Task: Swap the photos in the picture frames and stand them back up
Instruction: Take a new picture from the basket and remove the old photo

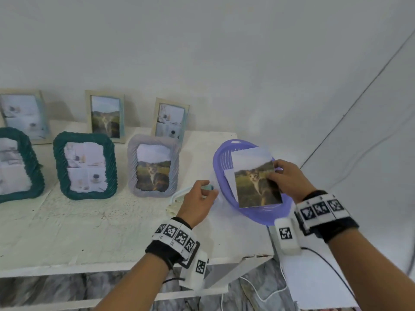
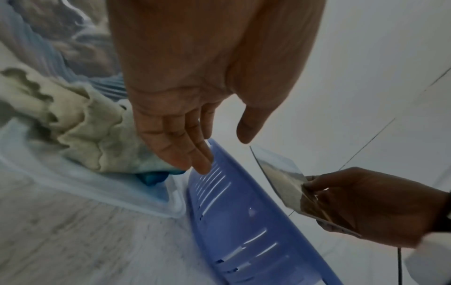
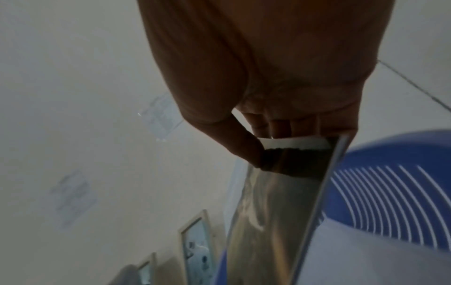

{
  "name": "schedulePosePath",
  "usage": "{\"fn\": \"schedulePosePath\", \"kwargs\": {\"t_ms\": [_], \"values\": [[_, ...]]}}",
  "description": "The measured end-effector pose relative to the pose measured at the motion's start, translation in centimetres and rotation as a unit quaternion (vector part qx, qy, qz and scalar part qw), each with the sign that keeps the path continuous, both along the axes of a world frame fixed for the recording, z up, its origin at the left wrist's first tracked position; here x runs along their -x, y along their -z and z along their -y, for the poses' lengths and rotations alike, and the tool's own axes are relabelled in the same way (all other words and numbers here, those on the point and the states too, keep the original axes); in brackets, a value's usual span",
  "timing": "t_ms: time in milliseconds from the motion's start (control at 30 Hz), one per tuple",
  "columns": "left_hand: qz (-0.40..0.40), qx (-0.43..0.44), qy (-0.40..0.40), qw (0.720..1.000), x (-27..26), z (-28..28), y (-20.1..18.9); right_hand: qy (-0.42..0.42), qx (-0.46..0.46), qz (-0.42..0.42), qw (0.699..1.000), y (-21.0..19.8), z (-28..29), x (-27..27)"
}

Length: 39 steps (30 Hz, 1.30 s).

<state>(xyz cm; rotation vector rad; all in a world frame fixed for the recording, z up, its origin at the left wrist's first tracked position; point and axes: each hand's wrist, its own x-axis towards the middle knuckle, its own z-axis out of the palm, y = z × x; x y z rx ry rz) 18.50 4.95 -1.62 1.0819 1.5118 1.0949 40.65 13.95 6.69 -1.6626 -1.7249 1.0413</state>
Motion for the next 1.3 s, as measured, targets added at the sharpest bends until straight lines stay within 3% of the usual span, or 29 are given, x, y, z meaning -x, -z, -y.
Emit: {"fn": "schedulePosePath", "kwargs": {"t_ms": [133,333,467,700,800,900,967,1133,1300], "values": [[0.017,0.019,-0.006,1.000,-1.5,-1.6,0.4,-0.020,0.024,0.190,0.981,0.0,-5.2,-0.4],[0.038,0.005,-0.019,0.999,-2.7,-3.0,0.4,-0.077,0.066,0.320,0.942,1.2,-8.4,2.8],[0.056,0.009,-0.026,0.998,-2.7,-3.4,0.4,-0.089,0.093,0.336,0.933,3.6,-10.0,3.0],[0.055,0.017,-0.024,0.998,-2.4,-4.0,0.2,-0.100,0.096,0.365,0.921,3.7,-10.4,3.6],[0.052,0.018,-0.023,0.998,-2.3,-4.4,0.2,-0.165,0.076,0.440,0.879,2.9,-10.0,2.9],[0.057,0.020,-0.025,0.998,-2.2,-4.7,0.2,-0.190,0.082,0.459,0.864,2.0,-9.7,2.3],[0.069,0.021,-0.031,0.997,-2.2,-4.9,0.2,-0.196,0.068,0.460,0.863,1.6,-9.9,2.4],[0.084,0.025,-0.042,0.995,-2.0,-5.5,0.2,-0.112,0.032,0.335,0.935,0.6,-11.0,2.0],[0.052,0.025,-0.059,0.997,-1.0,-6.6,0.1,-0.052,-0.070,0.333,0.939,1.4,-8.3,-1.1]]}}
